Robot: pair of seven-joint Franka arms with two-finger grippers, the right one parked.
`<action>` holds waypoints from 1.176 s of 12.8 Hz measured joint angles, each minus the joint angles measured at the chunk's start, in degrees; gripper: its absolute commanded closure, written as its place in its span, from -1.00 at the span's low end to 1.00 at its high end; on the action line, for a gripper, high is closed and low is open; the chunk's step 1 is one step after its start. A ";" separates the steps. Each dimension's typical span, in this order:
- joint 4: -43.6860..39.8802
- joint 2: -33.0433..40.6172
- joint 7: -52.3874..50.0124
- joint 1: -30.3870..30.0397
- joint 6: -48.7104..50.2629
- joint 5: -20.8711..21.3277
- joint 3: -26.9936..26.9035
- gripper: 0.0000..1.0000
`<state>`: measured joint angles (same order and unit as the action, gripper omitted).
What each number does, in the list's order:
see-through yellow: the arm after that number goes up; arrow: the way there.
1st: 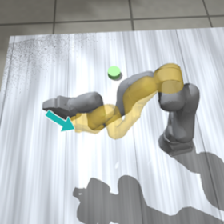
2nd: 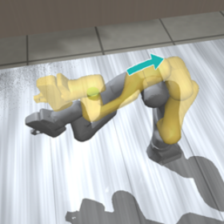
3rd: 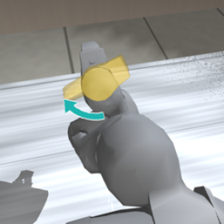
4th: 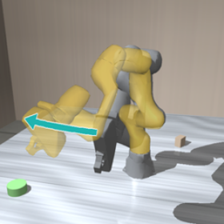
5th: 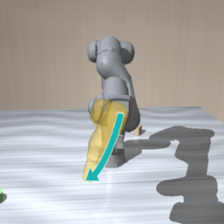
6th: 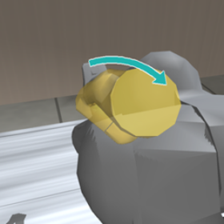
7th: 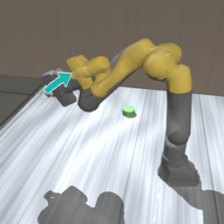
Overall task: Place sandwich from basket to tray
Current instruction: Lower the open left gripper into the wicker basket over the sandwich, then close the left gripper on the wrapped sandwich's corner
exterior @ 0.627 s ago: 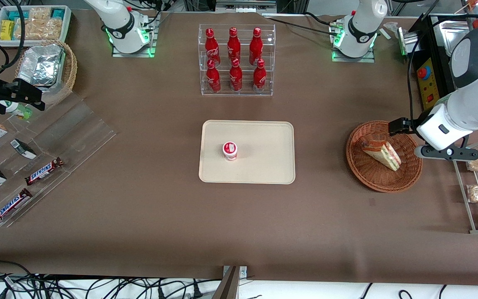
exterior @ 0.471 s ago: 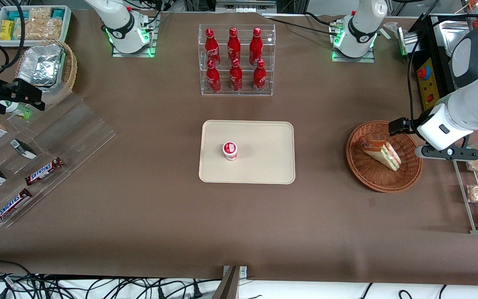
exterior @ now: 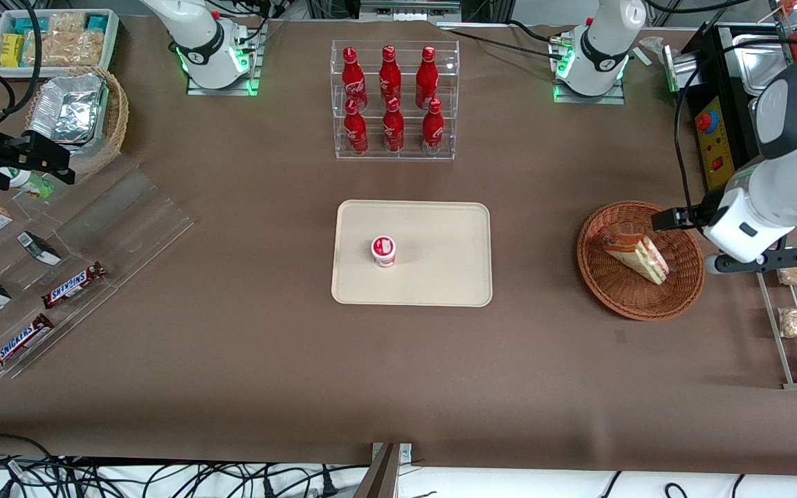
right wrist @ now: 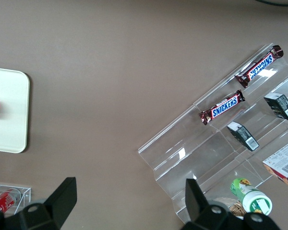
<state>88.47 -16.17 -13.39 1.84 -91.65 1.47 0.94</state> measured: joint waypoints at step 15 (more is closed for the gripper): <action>26.81 -4.49 -43.93 -3.04 -35.08 5.76 -0.19 -1.00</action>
<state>115.28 -20.66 -57.32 -1.21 -126.73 7.23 0.75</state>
